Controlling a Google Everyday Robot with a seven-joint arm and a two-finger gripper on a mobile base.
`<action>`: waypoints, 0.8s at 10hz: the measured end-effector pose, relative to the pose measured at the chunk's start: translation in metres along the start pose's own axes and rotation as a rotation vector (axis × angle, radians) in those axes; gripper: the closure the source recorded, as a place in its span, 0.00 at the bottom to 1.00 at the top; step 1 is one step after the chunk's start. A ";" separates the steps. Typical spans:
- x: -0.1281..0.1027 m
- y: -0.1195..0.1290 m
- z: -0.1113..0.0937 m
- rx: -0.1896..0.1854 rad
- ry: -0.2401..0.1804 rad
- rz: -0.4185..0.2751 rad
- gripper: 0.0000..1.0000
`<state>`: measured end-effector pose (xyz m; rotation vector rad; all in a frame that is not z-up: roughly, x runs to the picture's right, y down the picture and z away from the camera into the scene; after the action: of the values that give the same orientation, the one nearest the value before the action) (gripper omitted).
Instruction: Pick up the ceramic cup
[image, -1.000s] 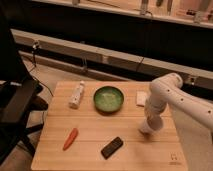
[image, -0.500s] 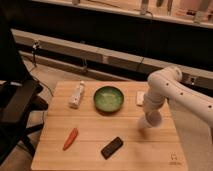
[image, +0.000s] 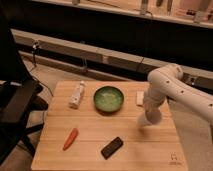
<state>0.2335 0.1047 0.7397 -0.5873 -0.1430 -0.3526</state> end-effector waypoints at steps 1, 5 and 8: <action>0.000 0.000 -0.002 -0.002 0.001 -0.001 1.00; 0.001 -0.006 -0.010 0.007 0.001 -0.002 1.00; 0.002 -0.007 -0.013 0.007 0.001 -0.005 1.00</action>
<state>0.2331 0.0914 0.7334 -0.5799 -0.1445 -0.3567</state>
